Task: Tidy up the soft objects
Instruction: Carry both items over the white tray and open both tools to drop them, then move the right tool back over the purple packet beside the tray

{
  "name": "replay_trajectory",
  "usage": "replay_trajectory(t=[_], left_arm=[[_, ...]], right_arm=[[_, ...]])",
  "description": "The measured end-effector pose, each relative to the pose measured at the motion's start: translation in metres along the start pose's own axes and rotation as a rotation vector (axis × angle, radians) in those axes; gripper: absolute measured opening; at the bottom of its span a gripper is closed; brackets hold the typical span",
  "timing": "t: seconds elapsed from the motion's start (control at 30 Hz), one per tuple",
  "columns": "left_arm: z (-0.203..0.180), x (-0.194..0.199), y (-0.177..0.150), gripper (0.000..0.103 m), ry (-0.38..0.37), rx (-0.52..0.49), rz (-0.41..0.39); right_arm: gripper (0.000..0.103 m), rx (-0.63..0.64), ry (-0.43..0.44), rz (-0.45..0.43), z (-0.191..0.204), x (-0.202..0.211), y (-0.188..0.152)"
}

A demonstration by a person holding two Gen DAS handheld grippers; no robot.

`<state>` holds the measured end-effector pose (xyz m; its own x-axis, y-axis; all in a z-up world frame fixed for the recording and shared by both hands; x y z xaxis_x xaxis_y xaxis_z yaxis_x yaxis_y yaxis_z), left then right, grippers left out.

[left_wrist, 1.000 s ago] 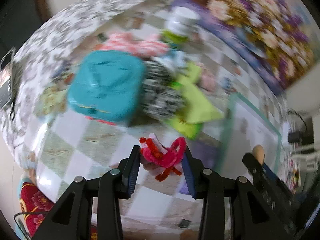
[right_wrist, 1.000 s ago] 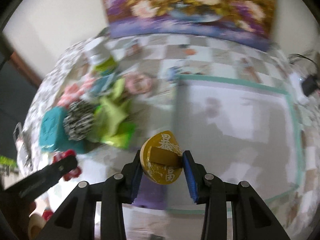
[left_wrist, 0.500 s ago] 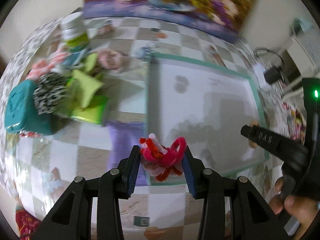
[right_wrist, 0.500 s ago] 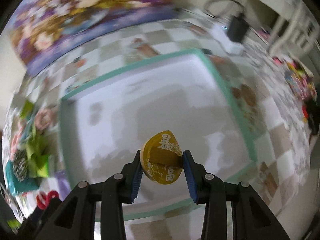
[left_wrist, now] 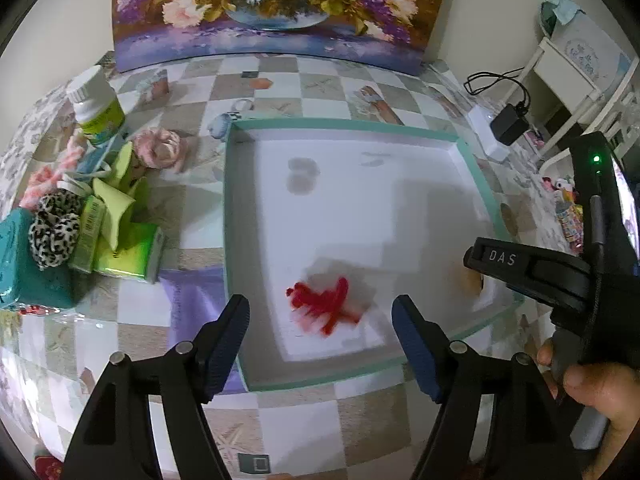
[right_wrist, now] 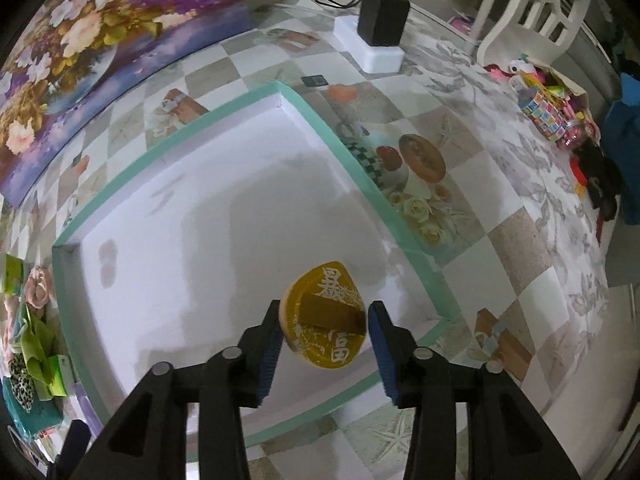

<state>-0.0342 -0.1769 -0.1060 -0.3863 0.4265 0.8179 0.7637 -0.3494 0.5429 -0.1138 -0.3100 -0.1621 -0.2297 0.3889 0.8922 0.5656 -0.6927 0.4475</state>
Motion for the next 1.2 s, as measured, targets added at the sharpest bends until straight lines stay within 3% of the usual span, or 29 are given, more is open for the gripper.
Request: replay_trajectory(t=[0.13, 0.2, 0.37, 0.63, 0.87, 1.2], left_arm=[[0.019, -0.005, 0.0, 0.085, 0.032, 0.077, 0.035], [0.032, -0.004, 0.0, 0.087, 0.059, 0.121, 0.038], [0.074, 0.001, -0.001, 0.089, 0.169, 0.25, 0.049], [0.132, 0.018, -0.01, 0.089, 0.242, 0.461, 0.08], [0.19, 0.026, -0.03, 0.089, 0.307, 0.677, 0.116], [0.232, 0.038, -0.047, 0.089, 0.349, 0.781, 0.142]], right_arm=[[0.064, 0.043, 0.008, -0.007, 0.013, 0.003, -0.001], [0.073, 0.057, 0.027, -0.004, 0.02, 0.003, -0.003], [0.079, 0.157, 0.055, -0.018, 0.049, 0.01, -0.01], [0.079, 0.28, 0.156, -0.051, 0.098, 0.029, -0.024], [0.079, 0.38, 0.296, -0.033, 0.146, 0.046, -0.05], [0.079, 0.483, 0.469, 0.032, 0.202, 0.063, -0.088]])
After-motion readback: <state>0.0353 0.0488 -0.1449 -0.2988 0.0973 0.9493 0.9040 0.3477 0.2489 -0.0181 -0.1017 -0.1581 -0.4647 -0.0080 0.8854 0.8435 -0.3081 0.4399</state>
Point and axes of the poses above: each gripper's, at about its wrist camera, not at the fingertips, and x roughly against the way its jaws point, z to its left, y to its top, the point moved 7 cm from there along -x, roughly the way its jaws point, and after that the axes turned 11 degrees about -z, right-handed, at the moved point
